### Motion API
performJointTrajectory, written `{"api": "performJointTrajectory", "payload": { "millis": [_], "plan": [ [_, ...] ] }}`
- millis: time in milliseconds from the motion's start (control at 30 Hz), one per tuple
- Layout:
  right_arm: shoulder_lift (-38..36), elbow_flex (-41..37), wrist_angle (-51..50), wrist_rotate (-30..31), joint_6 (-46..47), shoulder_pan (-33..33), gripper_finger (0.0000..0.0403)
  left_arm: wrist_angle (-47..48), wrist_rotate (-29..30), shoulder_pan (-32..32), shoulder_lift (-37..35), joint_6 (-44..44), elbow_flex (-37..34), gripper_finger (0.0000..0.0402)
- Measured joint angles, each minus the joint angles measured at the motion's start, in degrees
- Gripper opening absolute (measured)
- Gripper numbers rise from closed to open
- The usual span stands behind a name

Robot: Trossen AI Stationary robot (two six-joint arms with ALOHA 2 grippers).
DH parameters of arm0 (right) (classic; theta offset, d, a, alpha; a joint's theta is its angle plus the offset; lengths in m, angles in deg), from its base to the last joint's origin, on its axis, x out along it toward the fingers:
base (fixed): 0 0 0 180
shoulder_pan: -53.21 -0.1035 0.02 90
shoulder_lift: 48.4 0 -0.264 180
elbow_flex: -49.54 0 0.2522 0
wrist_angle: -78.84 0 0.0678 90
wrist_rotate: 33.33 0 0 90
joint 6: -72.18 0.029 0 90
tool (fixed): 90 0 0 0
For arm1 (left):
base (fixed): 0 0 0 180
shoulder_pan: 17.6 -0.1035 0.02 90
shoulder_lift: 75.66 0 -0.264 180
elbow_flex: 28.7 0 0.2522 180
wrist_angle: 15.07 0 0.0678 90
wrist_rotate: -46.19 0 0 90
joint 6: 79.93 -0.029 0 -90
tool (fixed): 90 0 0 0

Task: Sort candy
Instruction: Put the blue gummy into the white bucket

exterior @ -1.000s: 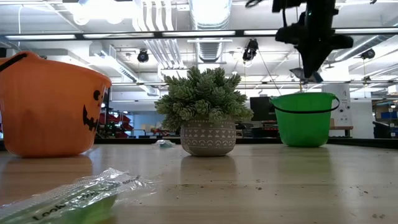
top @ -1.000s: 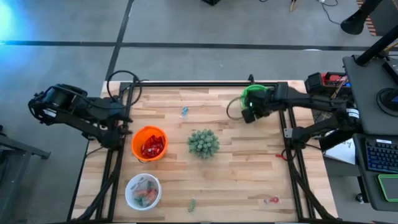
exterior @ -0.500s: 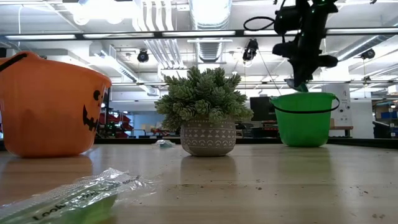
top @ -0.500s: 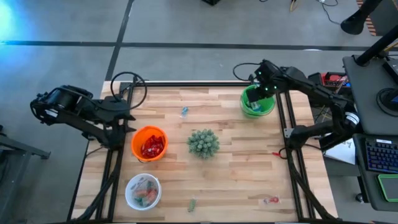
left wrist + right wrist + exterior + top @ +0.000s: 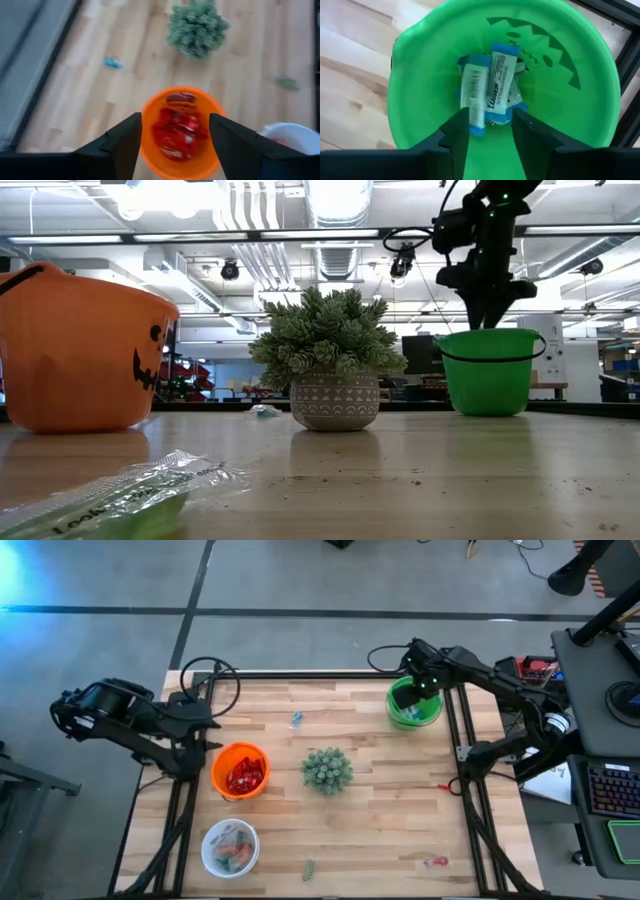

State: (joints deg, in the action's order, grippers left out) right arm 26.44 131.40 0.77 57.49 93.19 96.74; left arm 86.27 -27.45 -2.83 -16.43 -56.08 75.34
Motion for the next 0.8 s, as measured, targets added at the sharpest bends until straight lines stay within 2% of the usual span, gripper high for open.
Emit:
{"api": "performJointTrajectory", "payload": {
  "millis": [167, 300, 467, 667, 800],
  "plan": [
    [-0.5, 1.4, -0.4, -2.0, 4.5, 0.0, 0.016, 0.0, 8.4, -1.0, 1.0, -3.0, 0.0, 0.0232],
    [-0.5, 5.0, -0.3, -6.2, 6.1, -0.3, 0.0161, 0.2, 11.7, -3.5, 2.1, -4.8, 0.0, 0.0235],
    [-0.5, 10.8, -0.2, -7.3, 7.0, -2.7, 0.0162, 0.3, 11.7, -9.9, 3.2, -12.8, 0.0, 0.0235],
    [-0.6, 16.2, -0.1, -6.2, 10.0, -6.7, 0.0162, -1.9, 11.6, -23.0, 3.7, -22.4, 0.0, 0.0235],
    [-0.6, 17.4, -0.1, -5.0, 13.1, -9.5, 0.016, -8.7, 7.3, -32.2, 3.7, -26.3, 0.0, 0.0229]
  ]
}}
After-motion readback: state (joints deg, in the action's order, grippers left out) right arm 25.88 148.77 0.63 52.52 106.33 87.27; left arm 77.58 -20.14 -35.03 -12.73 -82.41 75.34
